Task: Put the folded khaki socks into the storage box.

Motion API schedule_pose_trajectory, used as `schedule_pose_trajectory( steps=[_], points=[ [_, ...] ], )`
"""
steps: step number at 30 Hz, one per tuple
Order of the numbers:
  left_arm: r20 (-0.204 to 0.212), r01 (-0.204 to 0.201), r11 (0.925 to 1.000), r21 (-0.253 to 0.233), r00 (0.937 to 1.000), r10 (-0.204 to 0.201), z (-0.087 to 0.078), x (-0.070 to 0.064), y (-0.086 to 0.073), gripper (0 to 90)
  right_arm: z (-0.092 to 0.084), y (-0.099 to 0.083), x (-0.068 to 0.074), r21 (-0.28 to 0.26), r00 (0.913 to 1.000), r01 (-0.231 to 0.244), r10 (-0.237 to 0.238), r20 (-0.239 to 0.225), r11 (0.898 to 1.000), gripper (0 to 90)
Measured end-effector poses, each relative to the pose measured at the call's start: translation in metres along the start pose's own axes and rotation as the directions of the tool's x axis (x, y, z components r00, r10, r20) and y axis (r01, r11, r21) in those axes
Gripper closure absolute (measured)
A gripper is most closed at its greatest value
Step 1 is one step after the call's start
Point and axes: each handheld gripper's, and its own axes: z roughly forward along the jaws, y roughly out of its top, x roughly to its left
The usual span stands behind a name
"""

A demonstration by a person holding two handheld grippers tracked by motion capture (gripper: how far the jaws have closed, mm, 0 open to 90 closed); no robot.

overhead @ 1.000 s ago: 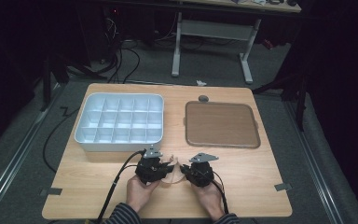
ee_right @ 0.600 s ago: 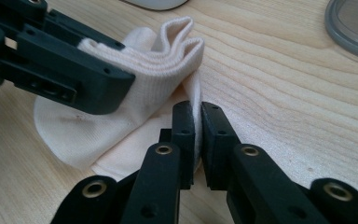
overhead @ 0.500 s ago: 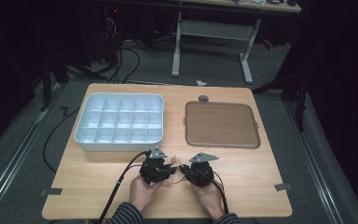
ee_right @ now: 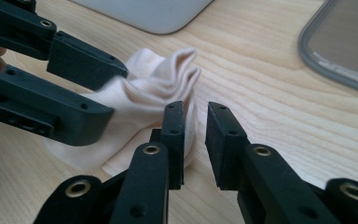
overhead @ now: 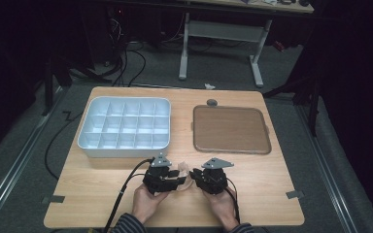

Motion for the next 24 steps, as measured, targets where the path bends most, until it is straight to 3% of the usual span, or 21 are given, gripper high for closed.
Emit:
schedule_pose_trajectory(
  steps=[9, 12, 14, 20, 24],
  points=[
    [0.013, 0.013, 0.9984, -0.054, 0.9998, -0.012, -0.021, 0.0, -0.004, 57.0, -0.019, -0.001, -0.002, -0.029, 0.9999, 0.004, -0.003, 0.01, 1.0, 77.2],
    [-0.019, 0.027, 0.9983, -0.052, 0.9994, -0.028, -0.025, 0.004, -0.008, 56.9, -0.024, 0.002, -0.001, -0.043, 0.9999, 0.014, -0.014, 0.01, 0.999, 77.2],
    [-0.067, 0.036, 0.9988, -0.032, 0.997, -0.038, -0.024, 0.008, -0.011, 56.4, -0.027, 0.005, 0.002, -0.051, 0.9997, 0.024, -0.024, 0.008, 0.998, 76.0],
    [-0.122, 0.06, 0.998, 0.02, 0.9909, -0.058, -0.017, 0.014, -0.02, 51.4, -0.027, 0.012, 0.012, -0.053, 0.9986, 0.052, -0.052, -0.001, 0.997, 69.2],
    [-0.135, 0.068, 0.9973, 0.028, 0.9888, -0.063, -0.012, 0.014, -0.022, 50.3, -0.023, 0.017, 0.019, -0.056, 0.998, 0.062, -0.062, -0.012, 0.997, 64.2]
  ],
)
